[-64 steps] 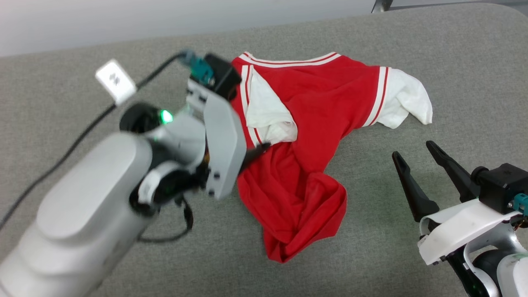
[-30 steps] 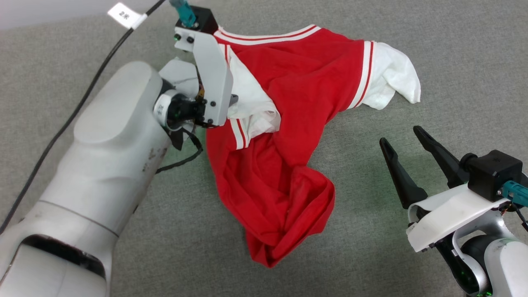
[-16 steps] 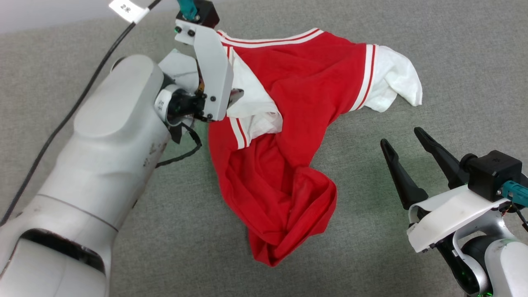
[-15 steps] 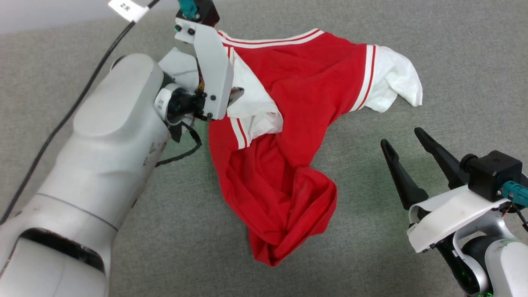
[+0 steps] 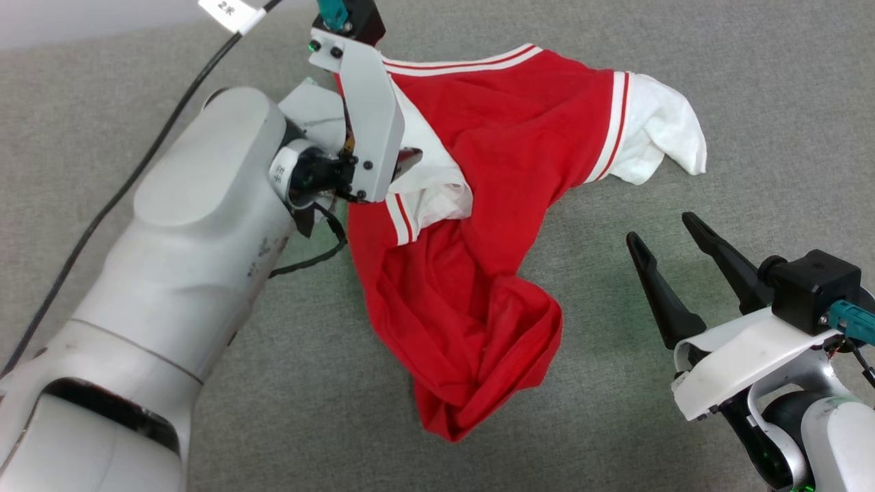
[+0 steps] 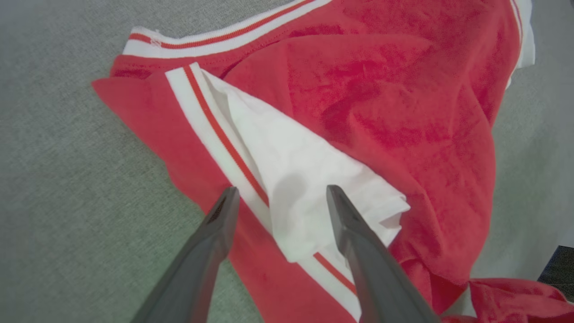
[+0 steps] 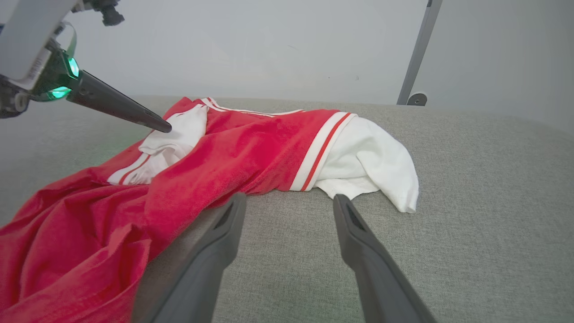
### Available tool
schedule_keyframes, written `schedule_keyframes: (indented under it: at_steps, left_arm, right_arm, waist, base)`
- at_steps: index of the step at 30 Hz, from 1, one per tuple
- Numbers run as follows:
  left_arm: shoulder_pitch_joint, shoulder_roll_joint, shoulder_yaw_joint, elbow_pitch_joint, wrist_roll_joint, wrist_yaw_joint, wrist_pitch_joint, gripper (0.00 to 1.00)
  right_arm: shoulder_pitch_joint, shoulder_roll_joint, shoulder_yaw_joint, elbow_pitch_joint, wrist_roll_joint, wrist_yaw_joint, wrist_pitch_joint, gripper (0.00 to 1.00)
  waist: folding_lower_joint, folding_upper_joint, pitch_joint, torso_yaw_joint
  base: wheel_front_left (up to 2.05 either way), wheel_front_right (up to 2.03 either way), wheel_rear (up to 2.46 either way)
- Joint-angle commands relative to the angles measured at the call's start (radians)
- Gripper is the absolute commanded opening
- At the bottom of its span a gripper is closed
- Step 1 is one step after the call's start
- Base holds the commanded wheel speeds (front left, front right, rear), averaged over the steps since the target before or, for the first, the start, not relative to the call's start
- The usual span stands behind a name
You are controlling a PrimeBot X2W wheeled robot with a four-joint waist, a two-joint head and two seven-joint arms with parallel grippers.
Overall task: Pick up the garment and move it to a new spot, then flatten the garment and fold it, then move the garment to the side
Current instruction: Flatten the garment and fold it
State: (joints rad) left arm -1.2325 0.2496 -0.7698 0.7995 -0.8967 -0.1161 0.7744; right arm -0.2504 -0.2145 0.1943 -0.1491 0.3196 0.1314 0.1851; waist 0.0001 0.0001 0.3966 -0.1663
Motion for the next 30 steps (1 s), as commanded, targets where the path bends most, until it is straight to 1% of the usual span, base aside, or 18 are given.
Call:
schedule_keyframes:
  at_steps: [1,4,5,6,7,8,9,10,11,14,18,21,24,30]
  left_arm:
    - [0.009,0.001,-0.002,0.003,-0.006,-0.006,0.004,1.00]
    - [0.009,0.005,-0.006,0.006,-0.008,-0.007,0.006,1.00]
    - [0.010,0.006,-0.007,0.007,-0.010,-0.007,0.007,0.89]
    - [0.011,0.006,-0.009,0.007,-0.011,-0.008,0.011,0.69]
    - [0.013,0.004,-0.012,0.008,-0.014,-0.009,0.016,0.45]
    - [0.013,0.004,-0.012,0.008,-0.014,-0.009,0.016,0.45]
    - [0.017,0.001,-0.010,0.008,-0.020,-0.010,0.021,0.32]
    - [0.017,0.000,-0.010,0.007,-0.023,-0.009,0.023,0.15]
    - [0.016,0.000,-0.011,0.006,-0.025,-0.009,0.024,0.00]
    - [0.016,-0.002,-0.016,0.002,-0.031,-0.010,0.030,0.00]
    - [0.009,-0.002,-0.009,0.001,-0.037,-0.011,0.013,0.00]
    - [-0.007,0.012,0.006,0.004,-0.046,-0.010,0.009,0.00]
    - [-0.023,0.055,0.016,0.007,-0.051,-0.007,0.029,0.00]
    - [-0.047,0.171,0.001,-0.002,-0.006,-0.005,0.048,0.00]
  right_arm:
    - [0.003,0.002,0.000,-0.002,0.008,-0.002,-0.004,1.00]
    - [0.001,0.002,0.001,0.002,0.008,-0.002,-0.007,1.00]
    - [0.001,0.003,0.000,0.004,0.008,-0.002,-0.007,1.00]
    - [0.002,0.003,0.000,0.004,0.008,-0.002,-0.007,1.00]
    - [0.003,0.003,-0.001,0.005,0.007,-0.002,-0.008,1.00]
    - [0.003,0.003,-0.001,0.005,0.007,-0.002,-0.008,1.00]
    - [0.004,0.003,-0.003,0.006,0.007,-0.002,-0.009,1.00]
    - [0.005,0.003,-0.004,0.007,0.007,-0.002,-0.008,1.00]
    - [0.006,0.004,-0.004,0.009,0.006,-0.002,-0.008,1.00]
    - [0.003,0.005,-0.002,0.011,0.005,-0.002,-0.006,1.00]
    - [0.007,0.004,-0.003,0.012,0.003,-0.002,-0.002,1.00]
    - [0.020,0.001,-0.013,0.010,0.000,-0.002,0.002,1.00]
    - [0.024,-0.005,-0.020,0.001,-0.002,-0.002,0.008,1.00]
    - [0.026,-0.006,-0.009,-0.015,-0.002,-0.002,0.023,1.00]
  waist:
    - [-0.0001,-0.0001,0.004,-0.004]
    - [-0.0001,-0.0001,0.007,-0.009]
    - [-0.0001,-0.0001,0.007,-0.010]
    - [-0.0001,-0.0001,0.007,-0.010]
    - [-0.0001,-0.0001,0.006,-0.010]
    - [-0.0001,-0.0001,0.006,-0.010]
    - [-0.0001,-0.0001,0.005,-0.009]
    - [-0.0001,-0.0001,0.003,-0.008]
    - [-0.0001,-0.0001,0.001,-0.007]
    - [-0.0001,-0.0001,-0.004,-0.004]
    - [-0.0001,-0.0001,-0.013,0.007]
    - [-0.0001,-0.0001,-0.025,0.021]
    - [-0.0001,-0.0001,-0.036,0.036]
    - [-0.0001,-0.0001,-0.033,0.054]
  base:
    - [0.00,0.00,0.00]
    - [0.00,0.00,0.00]
    - [0.00,0.00,0.00]
    - [0.00,0.00,0.00]
    - [0.00,0.00,0.00]
    - [0.00,0.00,0.00]
    - [0.00,0.00,0.00]
    - [0.00,0.00,0.00]
    - [0.00,0.00,0.00]
    - [0.00,0.00,0.00]
    - [0.00,0.00,0.00]
    - [0.00,0.00,0.00]
    - [0.00,0.00,0.00]
    - [0.00,0.00,0.00]
